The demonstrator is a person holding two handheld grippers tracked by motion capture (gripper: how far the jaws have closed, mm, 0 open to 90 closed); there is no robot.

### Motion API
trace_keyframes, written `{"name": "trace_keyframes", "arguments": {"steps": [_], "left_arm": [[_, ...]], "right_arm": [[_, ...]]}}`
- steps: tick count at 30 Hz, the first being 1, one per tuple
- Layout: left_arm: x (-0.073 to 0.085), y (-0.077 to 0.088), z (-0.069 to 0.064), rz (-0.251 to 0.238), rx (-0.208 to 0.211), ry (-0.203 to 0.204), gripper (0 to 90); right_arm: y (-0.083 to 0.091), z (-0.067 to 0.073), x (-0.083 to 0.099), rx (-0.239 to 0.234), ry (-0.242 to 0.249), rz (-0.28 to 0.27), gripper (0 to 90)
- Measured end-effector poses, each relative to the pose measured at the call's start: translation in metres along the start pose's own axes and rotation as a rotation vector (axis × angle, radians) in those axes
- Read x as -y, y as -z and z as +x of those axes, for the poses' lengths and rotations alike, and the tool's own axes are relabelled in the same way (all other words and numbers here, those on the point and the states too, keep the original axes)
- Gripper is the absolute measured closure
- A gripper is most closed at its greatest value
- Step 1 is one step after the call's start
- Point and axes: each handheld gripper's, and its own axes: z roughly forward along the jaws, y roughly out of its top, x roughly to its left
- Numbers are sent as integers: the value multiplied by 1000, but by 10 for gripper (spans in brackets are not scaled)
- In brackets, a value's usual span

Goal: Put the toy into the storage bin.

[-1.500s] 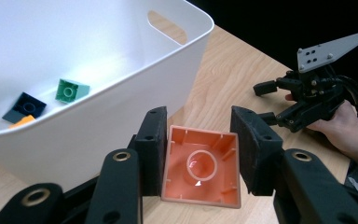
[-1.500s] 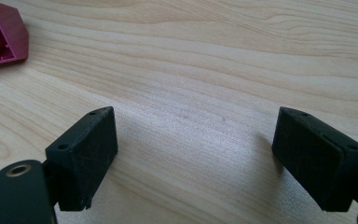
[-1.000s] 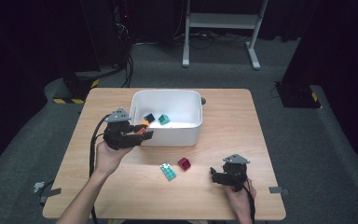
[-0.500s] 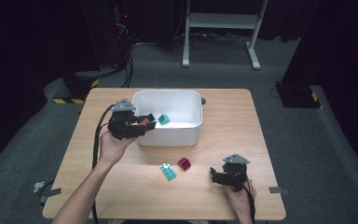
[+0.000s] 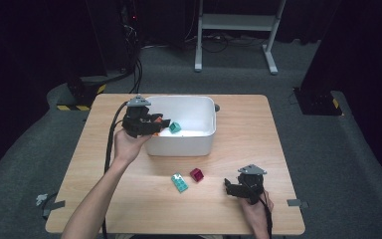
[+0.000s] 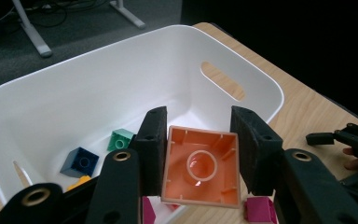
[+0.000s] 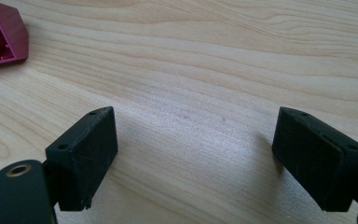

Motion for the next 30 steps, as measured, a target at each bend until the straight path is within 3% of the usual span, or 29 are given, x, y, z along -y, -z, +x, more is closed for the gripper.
{"name": "trace_keyframes", "arguments": {"steps": [7, 14, 30], "left_arm": [[-1, -13, 9, 7, -20, 21, 573], [1, -26, 24, 1, -35, 103, 569], [6, -41, 37, 16, -91, 138, 555]], "right_arm": [[0, 0, 0, 0, 0, 0, 137], [0, 0, 0, 0, 0, 0, 137], [0, 0, 0, 0, 0, 0, 137]]}}
